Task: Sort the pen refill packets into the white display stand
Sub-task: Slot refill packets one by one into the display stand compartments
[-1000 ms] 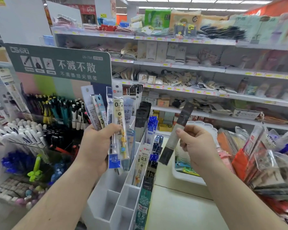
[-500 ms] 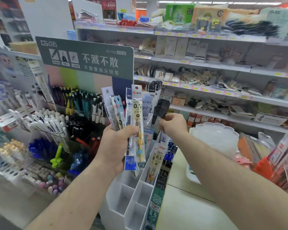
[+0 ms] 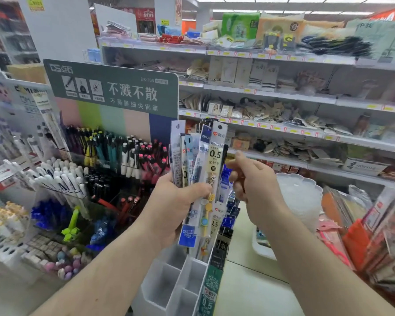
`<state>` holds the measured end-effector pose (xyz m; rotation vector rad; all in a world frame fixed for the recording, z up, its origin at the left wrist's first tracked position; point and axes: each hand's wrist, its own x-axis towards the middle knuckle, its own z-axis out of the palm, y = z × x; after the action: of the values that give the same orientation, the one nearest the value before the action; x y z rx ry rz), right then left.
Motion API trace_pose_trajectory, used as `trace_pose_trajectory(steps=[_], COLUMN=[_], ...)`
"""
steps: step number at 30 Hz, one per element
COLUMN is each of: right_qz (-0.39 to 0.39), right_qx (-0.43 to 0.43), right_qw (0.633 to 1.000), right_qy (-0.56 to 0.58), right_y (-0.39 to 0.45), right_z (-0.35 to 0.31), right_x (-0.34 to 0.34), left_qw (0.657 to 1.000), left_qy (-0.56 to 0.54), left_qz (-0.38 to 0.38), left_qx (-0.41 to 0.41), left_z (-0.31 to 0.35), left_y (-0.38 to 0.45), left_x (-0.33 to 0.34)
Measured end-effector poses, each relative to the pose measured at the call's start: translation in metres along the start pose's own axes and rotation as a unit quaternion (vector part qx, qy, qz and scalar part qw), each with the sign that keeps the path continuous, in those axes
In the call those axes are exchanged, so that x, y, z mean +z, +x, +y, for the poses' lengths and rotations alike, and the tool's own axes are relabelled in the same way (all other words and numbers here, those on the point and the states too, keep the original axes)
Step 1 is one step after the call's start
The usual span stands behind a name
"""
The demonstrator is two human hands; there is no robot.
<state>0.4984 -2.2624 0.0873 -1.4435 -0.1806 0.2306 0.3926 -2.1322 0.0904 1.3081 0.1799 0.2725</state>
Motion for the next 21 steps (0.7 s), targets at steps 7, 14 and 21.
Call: trace_pose_trajectory(steps=[7,14,21], right_qz=[-0.047,0.047,-0.035], right_qx=[-0.108,-0.049,0.044], right_qw=[0.993,0.989,0.963], right_qy=[-0.029,-0.128,-0.265], right_y=[-0.04,-0.031,-0.009], right_z=[-0.017,0.038,0.118], right_x=[-0.013,-0.04,-0.02], left_qw=[0.999,0.999,0.999], left_qy=[0.02,0.002,-0.013], left_qz=[-0.028,0.052,0.044], left_qx=[-0.005,0.011,0.017], left_z=[-0.006,-0.014,-0.017], left_y=[0.0,-0.002,-0.007], left_x=[0.003,-0.016,-0.015])
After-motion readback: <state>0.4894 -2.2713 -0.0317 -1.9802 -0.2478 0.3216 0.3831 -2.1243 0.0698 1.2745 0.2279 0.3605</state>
